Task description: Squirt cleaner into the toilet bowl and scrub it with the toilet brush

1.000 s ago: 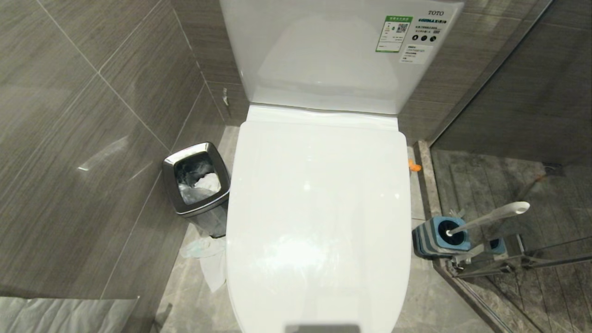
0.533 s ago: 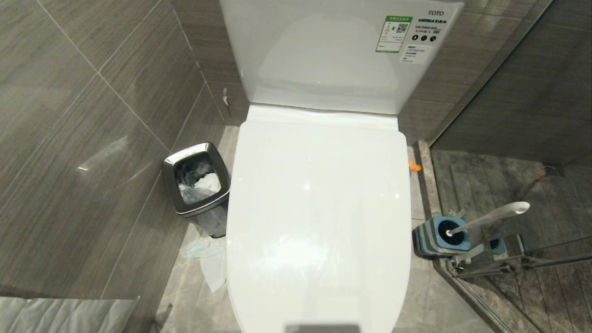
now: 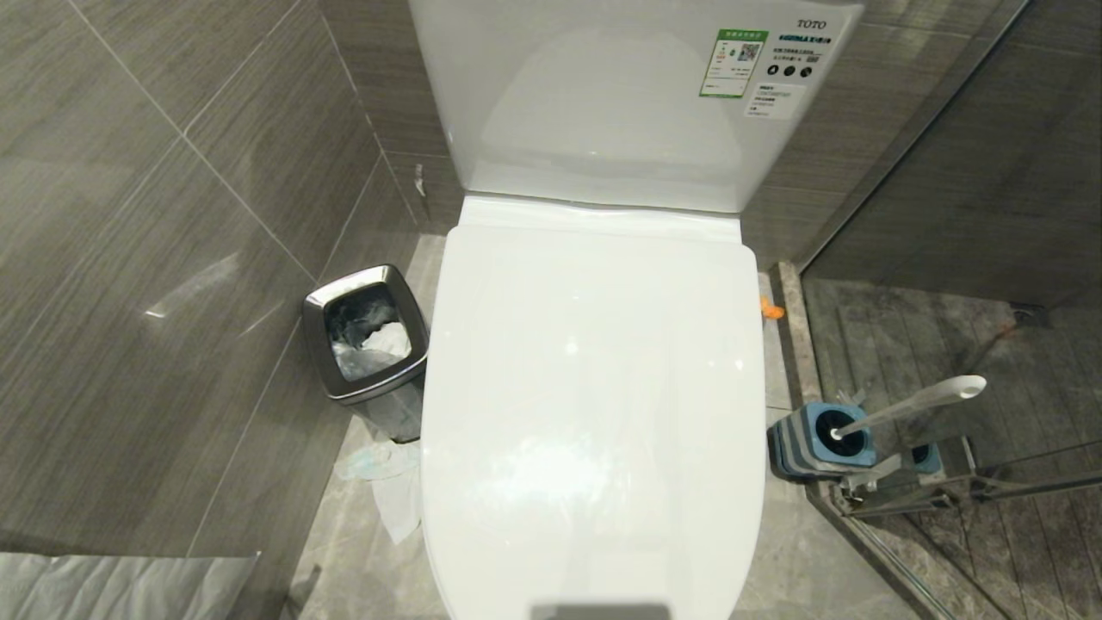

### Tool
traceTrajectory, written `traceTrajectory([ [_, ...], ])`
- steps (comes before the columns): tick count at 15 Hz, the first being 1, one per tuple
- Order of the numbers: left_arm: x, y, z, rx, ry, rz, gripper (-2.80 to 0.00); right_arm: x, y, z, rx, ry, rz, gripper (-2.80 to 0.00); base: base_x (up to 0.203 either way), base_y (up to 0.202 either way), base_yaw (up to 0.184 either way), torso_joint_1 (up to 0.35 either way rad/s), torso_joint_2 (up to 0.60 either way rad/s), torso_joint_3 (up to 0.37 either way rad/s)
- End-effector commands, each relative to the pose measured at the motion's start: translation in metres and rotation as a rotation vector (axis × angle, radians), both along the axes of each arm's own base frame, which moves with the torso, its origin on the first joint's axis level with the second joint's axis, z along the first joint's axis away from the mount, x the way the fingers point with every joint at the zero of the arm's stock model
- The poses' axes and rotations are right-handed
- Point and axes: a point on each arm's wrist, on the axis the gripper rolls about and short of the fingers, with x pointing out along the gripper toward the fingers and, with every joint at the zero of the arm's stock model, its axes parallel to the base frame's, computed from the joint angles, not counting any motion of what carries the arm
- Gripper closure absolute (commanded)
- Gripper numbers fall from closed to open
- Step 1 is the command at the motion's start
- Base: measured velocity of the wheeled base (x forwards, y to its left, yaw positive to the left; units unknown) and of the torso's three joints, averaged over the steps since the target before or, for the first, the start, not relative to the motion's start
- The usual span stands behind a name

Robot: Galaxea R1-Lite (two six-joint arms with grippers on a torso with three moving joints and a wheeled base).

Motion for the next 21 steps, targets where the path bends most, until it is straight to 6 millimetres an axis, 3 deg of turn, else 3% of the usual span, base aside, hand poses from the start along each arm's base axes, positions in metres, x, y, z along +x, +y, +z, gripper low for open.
traceTrajectory([
  [1, 0.0001, 0.0000, -0.0001, -0.005, 0.002, 0.002, 0.00, 0.0001, 0.0000, 0.0000, 0.000, 0.001, 0.001, 0.00, 0.000, 0.000, 0.000, 0.000, 0.00, 0.000],
  [7, 0.0001, 0.0001, -0.0001, -0.020, 0.003, 0.003, 0.00, 0.0001, 0.0000, 0.0000, 0.000, 0.001, 0.000, 0.00, 0.000, 0.000, 0.000, 0.003, 0.00, 0.042],
  [21, 0.0000, 0.0001, 0.0004, -0.015, 0.001, 0.003, 0.00, 0.0001, 0.0000, 0.0000, 0.000, 0.001, 0.001, 0.00, 0.000, 0.000, 0.000, 0.002, 0.00, 0.197],
])
